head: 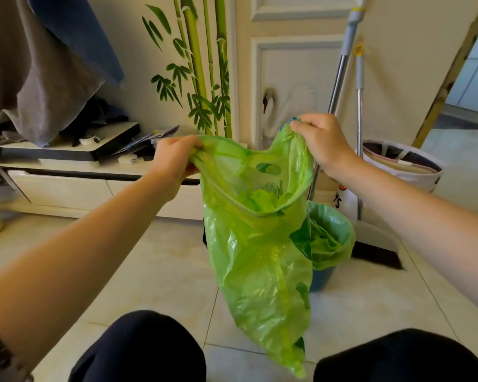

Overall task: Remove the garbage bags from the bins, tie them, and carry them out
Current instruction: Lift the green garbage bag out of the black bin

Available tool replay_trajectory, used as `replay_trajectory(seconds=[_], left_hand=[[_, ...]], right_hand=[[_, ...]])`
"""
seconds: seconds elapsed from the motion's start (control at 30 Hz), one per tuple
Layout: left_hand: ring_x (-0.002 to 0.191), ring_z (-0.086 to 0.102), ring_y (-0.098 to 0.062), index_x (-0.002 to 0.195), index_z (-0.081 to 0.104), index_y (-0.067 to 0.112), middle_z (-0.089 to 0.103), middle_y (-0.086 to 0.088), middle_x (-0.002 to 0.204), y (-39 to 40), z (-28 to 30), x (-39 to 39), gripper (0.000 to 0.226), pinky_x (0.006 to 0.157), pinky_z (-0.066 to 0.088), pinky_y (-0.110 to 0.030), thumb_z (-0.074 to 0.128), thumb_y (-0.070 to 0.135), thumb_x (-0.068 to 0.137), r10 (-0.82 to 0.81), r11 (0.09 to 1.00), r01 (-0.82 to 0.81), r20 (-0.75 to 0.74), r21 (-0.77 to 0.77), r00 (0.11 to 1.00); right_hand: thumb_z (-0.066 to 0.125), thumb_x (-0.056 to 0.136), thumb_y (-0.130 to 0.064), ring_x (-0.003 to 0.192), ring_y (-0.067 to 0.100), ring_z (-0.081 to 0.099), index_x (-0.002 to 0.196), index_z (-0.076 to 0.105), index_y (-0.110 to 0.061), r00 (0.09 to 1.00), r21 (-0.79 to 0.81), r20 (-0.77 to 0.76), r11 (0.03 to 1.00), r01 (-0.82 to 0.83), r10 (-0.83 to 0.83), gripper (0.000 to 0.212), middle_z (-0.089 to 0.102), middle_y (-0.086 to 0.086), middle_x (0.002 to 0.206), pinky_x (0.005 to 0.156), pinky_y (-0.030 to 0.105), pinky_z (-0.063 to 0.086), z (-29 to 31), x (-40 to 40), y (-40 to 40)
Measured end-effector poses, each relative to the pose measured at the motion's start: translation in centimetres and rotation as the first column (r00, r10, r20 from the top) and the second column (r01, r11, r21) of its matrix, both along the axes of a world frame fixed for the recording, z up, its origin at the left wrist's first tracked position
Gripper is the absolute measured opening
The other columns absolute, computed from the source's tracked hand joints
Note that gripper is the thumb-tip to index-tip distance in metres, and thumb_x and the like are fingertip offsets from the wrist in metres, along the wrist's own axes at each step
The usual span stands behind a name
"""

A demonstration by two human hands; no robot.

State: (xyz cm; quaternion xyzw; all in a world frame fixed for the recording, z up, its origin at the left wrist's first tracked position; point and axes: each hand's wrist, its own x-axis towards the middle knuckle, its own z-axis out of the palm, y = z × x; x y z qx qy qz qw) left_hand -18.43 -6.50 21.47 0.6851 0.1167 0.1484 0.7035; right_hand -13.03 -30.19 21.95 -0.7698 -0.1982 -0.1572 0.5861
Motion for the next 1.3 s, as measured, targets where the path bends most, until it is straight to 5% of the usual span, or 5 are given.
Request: replay_trajectory(seconds=[0.23,0.53,0.8,1.03,1.3], left_hand=[[0.069,0.061,-0.025,0.079,0.060,0.007,0.062,-0.013,0.078,-0.1,-6.8,-2.6,0.006,0.068,0.058,-0.035,0.058,0.009,0.085,-0.059,0.991,0.090,-0.281,0.100,0.958],[0.042,0.057,-0.013,0.073,0.056,0.004,0.057,-0.012,0.064,5.2,-16.4,-2.6,0.015,0.048,0.053,-0.023,0.056,0.006,0.088,-0.018,0.944,0.200,-0.562,0.264,0.827],[0.058,0.058,-0.020,0.071,0.054,0.003,0.056,-0.015,0.072,10.1,-19.4,-0.8,0.021,0.044,0.052,-0.017,0.050,0.002,0.092,0.076,0.942,0.115,-0.534,0.316,0.842],[0.070,0.066,-0.021,0.091,0.062,0.008,0.072,-0.006,0.083,12.1,-21.1,-2.3,0.016,0.079,0.041,-0.035,0.047,0.013,0.092,0.031,0.828,0.417,-0.773,0.375,0.633],[0.076,0.061,-0.028,0.102,0.068,0.001,0.065,-0.016,0.088,11.7,-21.4,-1.2,0.025,0.056,0.041,-0.025,0.051,0.008,0.085,0.153,0.642,0.444,-0.671,0.625,0.725]], right_hand=[[0.056,0.080,-0.022,0.056,0.024,0.038,0.059,0.047,0.015,0.969,-0.192,-0.199,0.963,-0.187,0.148,0.043,0.040,0.015,0.058,0.059,0.033,0.028,-6.3,-3.3,-1.8],[0.055,0.091,-0.017,0.055,0.020,0.037,0.054,0.045,-0.003,0.910,-0.493,-0.414,0.842,-0.219,-0.006,0.040,0.034,0.012,0.054,0.059,0.032,0.028,-16.7,-3.9,-2.3],[0.049,0.096,-0.022,0.068,0.019,0.058,0.076,0.061,0.005,0.806,-0.502,-0.587,0.816,-0.286,-0.079,0.036,0.051,0.009,0.067,0.060,0.027,0.057,-21.1,-2.6,-0.8],[0.045,0.098,-0.018,0.065,0.015,0.065,0.075,0.060,-0.014,0.617,-0.489,-0.756,0.816,-0.310,-0.219,0.028,0.066,0.006,0.073,0.049,0.024,0.056,-25.1,-1.7,-1.0],[0.049,0.097,-0.022,0.069,0.012,0.070,0.084,0.060,-0.020,0.576,-0.465,-0.791,0.814,-0.347,-0.206,0.017,0.070,-0.001,0.082,0.056,0.025,0.059,-23.9,-1.4,-1.1]])
